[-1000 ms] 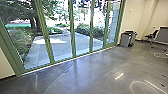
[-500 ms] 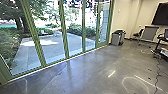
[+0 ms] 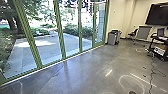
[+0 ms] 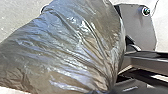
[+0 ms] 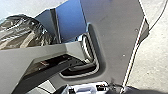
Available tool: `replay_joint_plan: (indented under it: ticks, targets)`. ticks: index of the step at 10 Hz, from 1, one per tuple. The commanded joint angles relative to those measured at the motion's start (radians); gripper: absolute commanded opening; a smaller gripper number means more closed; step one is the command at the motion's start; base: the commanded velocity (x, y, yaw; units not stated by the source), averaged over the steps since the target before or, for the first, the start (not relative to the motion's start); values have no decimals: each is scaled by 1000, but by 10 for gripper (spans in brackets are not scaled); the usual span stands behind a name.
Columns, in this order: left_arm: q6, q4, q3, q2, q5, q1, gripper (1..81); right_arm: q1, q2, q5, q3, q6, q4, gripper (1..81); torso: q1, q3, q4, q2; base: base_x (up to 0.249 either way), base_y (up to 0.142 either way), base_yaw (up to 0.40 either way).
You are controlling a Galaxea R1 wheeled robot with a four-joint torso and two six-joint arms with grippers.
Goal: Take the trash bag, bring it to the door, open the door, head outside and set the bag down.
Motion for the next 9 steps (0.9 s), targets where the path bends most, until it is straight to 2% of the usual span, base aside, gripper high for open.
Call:
replay_joint_plan:
  ticks: [1,9]
  targets:
    - [7,3,-2,-5,74,-54,10,34,-1,-53,7,-3,-9,811,0,0,0,0,0,0,0]
    - [8,5,-2,-5,74,-53,10,34,0,-53,7,-3,-9,811,0,0,0,0,0,0,0]
